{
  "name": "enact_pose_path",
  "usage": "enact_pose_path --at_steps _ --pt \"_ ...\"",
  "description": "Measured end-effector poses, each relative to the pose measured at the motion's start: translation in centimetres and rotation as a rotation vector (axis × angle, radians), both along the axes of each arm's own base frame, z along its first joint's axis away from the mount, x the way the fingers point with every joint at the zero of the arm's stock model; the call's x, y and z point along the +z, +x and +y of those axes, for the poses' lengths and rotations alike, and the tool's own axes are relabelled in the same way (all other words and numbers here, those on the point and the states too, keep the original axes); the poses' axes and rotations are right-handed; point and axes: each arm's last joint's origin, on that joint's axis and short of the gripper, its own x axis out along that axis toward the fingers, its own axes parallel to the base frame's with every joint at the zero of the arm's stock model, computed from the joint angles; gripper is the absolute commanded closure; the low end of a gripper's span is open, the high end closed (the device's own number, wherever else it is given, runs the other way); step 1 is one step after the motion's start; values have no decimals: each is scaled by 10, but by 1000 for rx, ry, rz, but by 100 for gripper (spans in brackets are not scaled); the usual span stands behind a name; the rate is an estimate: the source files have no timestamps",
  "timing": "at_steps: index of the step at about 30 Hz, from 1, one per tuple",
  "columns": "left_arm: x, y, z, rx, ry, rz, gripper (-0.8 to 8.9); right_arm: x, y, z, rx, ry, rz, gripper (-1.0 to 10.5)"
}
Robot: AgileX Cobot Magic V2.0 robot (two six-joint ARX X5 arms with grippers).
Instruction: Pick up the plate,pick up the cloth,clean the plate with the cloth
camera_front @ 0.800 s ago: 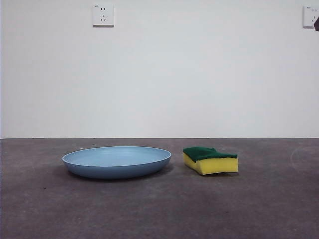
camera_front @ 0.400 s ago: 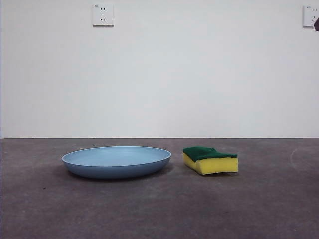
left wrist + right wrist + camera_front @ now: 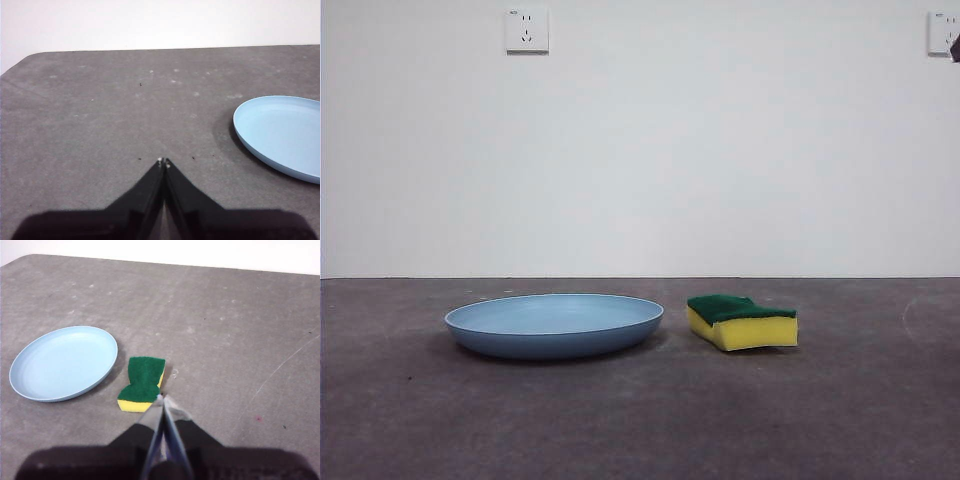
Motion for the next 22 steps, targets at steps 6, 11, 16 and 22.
enact_pose_path --at_steps 6,11,16,22 --pt "0 0 0 0 0 0 817 0 0 0 0 0 0 946" --pt "0 0 0 0 0 0 817 2 -4 -5 -27 -22 -35 946" --pt "0 0 0 0 0 0 817 8 -6 -18 -131 -20 -103 946" --pt "0 0 0 0 0 0 817 -16 0 -36 -208 60 -220 946"
